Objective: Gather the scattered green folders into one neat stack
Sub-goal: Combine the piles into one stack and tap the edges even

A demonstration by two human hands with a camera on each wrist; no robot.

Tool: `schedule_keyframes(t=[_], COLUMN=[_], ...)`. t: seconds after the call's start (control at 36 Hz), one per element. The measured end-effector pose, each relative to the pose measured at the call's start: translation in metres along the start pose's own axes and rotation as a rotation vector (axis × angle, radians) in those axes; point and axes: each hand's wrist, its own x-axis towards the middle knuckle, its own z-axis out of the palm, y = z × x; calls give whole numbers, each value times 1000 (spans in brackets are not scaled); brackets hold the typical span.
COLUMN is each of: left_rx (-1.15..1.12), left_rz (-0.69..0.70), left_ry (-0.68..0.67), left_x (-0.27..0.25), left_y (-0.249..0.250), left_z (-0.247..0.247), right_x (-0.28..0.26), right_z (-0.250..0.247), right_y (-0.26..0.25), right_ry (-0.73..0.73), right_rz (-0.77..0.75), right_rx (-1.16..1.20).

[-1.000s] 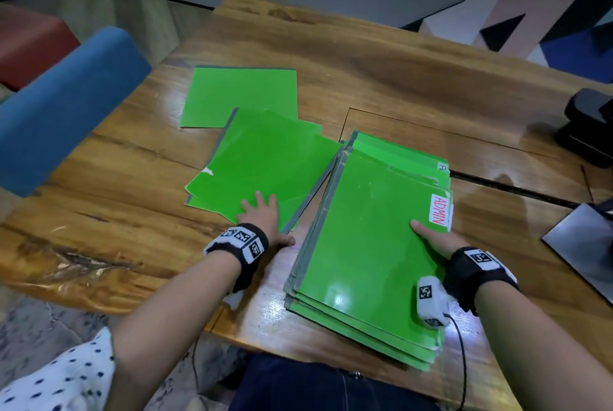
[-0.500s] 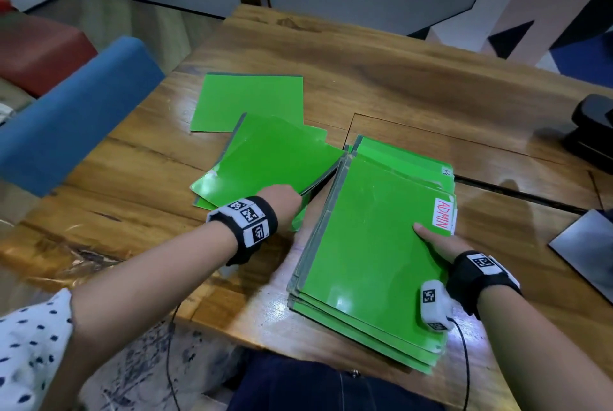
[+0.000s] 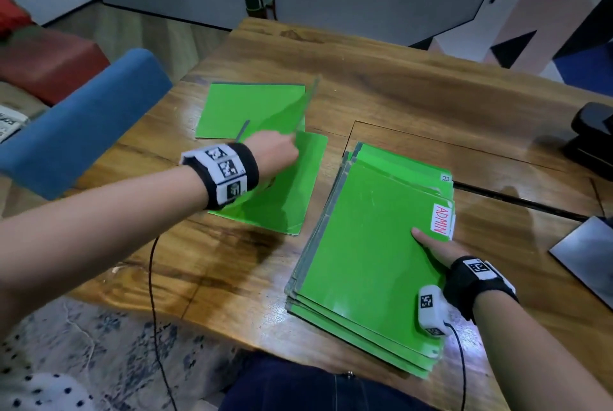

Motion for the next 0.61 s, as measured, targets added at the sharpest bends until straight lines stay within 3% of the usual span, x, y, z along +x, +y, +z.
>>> schedule_keyframes(t=[0.11, 0.19, 0.36, 0.5, 0.61], left_rx=[-118, -100, -343, -588, -658], left_rz=[-7, 69, -153, -257, -320], left_ry=[267, 257, 274, 441, 477], left_x=[4, 8, 13, 12, 17], left_y=[-28, -48, -76, -93, -85], left_z=[-35, -52, -60, -63, -51], right_x=[-1, -2, 0, 0, 0], right_z=[0, -1, 0, 0, 0], right_y=[0, 0, 2, 2, 2], right_ry=[-5, 2, 5, -2, -6], right_rz=[2, -6, -13, -7, -6], right_rx=[-12, -25, -14, -2, 2])
